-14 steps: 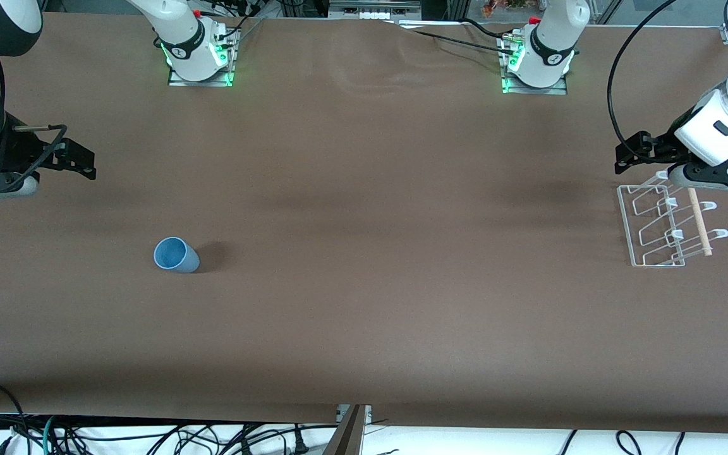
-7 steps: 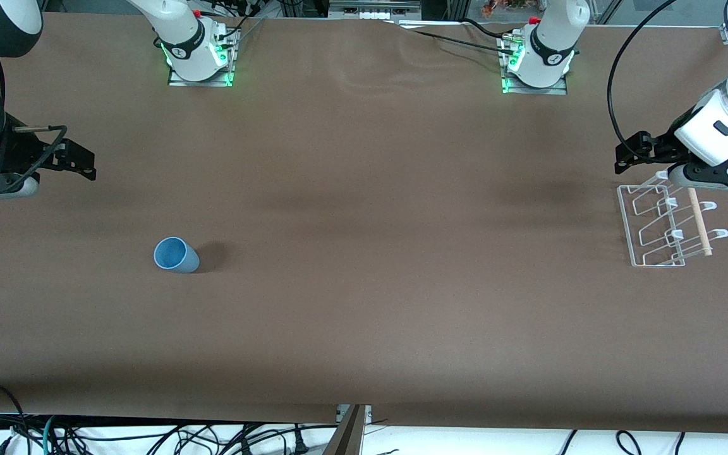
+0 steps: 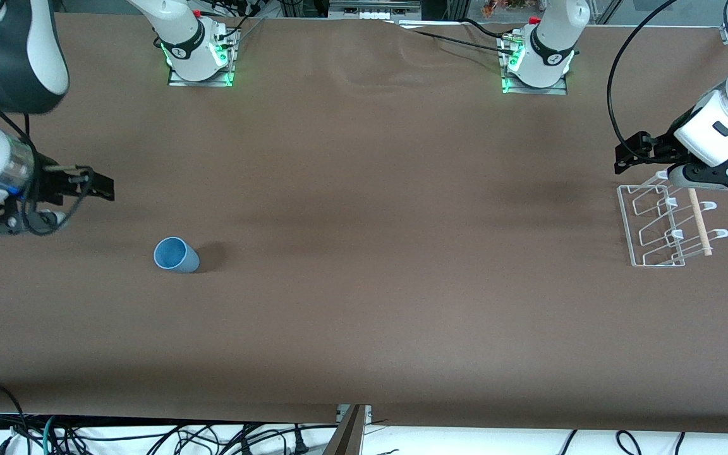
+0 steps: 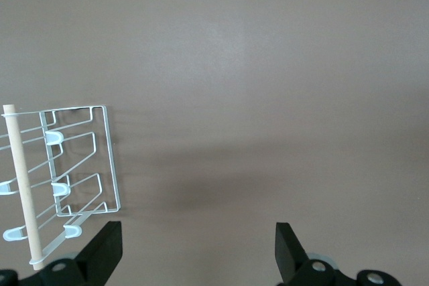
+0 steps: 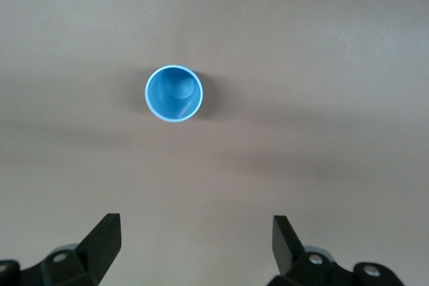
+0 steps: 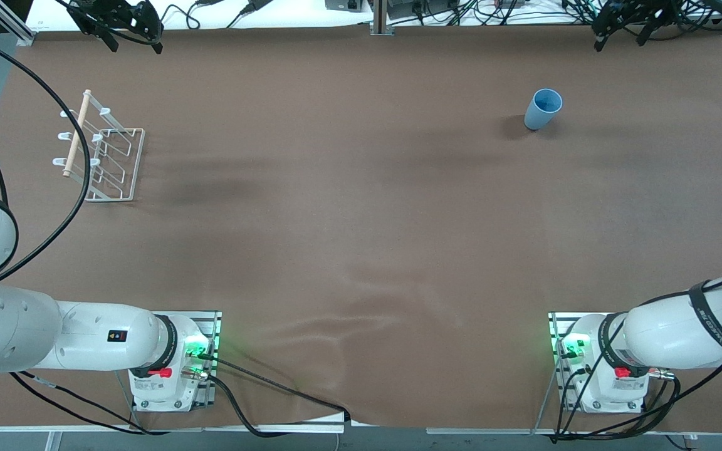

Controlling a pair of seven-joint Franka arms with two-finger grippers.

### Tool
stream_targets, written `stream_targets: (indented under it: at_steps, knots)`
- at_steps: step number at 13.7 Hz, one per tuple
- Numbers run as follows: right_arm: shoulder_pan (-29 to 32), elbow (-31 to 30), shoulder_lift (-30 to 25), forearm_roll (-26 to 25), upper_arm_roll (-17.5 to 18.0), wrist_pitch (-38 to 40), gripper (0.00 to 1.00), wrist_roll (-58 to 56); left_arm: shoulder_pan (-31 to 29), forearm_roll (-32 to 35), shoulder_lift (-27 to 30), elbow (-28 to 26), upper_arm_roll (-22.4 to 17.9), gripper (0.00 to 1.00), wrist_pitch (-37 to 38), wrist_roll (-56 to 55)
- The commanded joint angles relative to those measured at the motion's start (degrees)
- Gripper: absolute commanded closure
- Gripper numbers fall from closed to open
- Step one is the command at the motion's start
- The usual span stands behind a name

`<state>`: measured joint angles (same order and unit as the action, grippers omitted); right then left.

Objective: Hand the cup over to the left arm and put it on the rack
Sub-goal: 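Reach the right gripper down around the light blue cup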

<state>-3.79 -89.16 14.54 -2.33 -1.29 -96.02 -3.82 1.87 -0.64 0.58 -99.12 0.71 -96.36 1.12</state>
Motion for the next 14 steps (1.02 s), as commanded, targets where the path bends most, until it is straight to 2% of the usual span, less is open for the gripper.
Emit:
stream_targets:
  at_steps: [1,7,14]
  knots:
    - [0.9,1.5,4.6,0.2,0.5,-2.4,0.0,0.1,0.3,1.3,-0.5,1.5,-0.1,0.0,1.3,-0.1]
    - [1.7,1.4,14.1,4.5,0.5,-11.7,0.0,0.4,0.3,1.3,-0.5,1.5,-0.1,0.0,1.4,-0.1]
    - [1.4,1.2,19.6,4.4,0.5,-16.6,0.0,1.5,0.3,1.3,-0.5,1.5,-0.1,0.0,1.4,-0.1]
